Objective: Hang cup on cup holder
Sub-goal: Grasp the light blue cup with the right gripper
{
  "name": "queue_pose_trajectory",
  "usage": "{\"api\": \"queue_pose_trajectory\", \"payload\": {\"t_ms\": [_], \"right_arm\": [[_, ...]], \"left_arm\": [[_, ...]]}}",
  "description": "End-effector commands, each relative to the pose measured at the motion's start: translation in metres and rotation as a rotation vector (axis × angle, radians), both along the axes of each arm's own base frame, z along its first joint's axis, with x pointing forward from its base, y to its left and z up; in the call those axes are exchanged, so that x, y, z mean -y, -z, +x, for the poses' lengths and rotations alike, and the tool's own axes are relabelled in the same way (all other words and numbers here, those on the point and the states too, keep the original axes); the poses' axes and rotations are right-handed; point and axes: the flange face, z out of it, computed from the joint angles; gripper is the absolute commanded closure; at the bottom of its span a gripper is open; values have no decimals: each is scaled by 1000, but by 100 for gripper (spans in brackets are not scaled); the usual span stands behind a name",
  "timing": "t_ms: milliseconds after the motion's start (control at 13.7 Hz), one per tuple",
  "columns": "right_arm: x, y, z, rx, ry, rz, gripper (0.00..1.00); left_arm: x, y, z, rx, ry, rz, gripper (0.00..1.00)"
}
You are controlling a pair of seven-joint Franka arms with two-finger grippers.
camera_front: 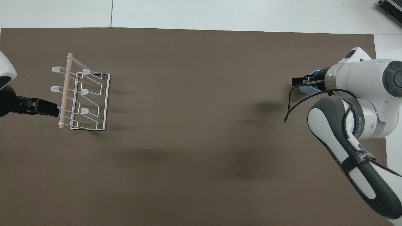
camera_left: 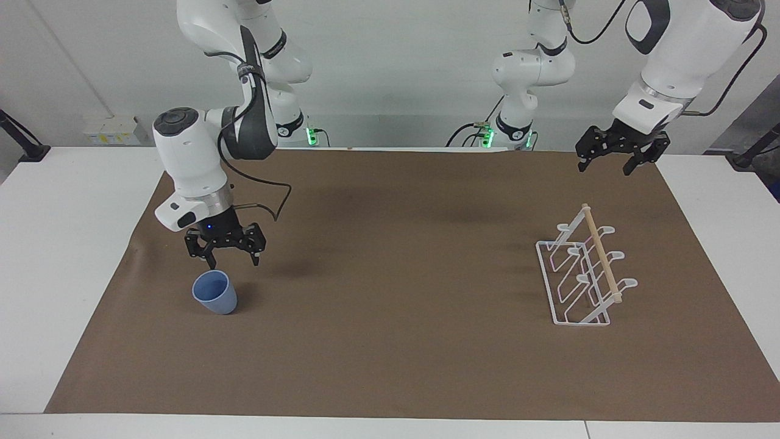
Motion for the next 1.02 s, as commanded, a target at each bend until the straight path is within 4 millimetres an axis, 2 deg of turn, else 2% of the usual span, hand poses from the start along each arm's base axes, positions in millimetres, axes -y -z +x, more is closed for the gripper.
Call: {"api": "queue_pose_trajectory", "payload": {"t_ms": [0, 146, 511, 730, 949], "right_arm": [[3, 2, 1, 18, 18, 3, 0], [3, 2, 2, 30, 14, 2, 0], [5, 36, 0, -14, 16, 6, 0], [18, 59, 0, -25, 25, 1, 0], [27, 64, -3, -36, 34, 0, 0]], "left_arm": [[0, -3, -6, 14, -12, 11, 0], [0, -3, -6, 14, -11, 10, 0], [0, -3, -6, 14, -11, 11, 0], [-1, -3, -6, 14, -14, 11, 0], [-1, -2, -6, 11, -14, 12, 0]]}}
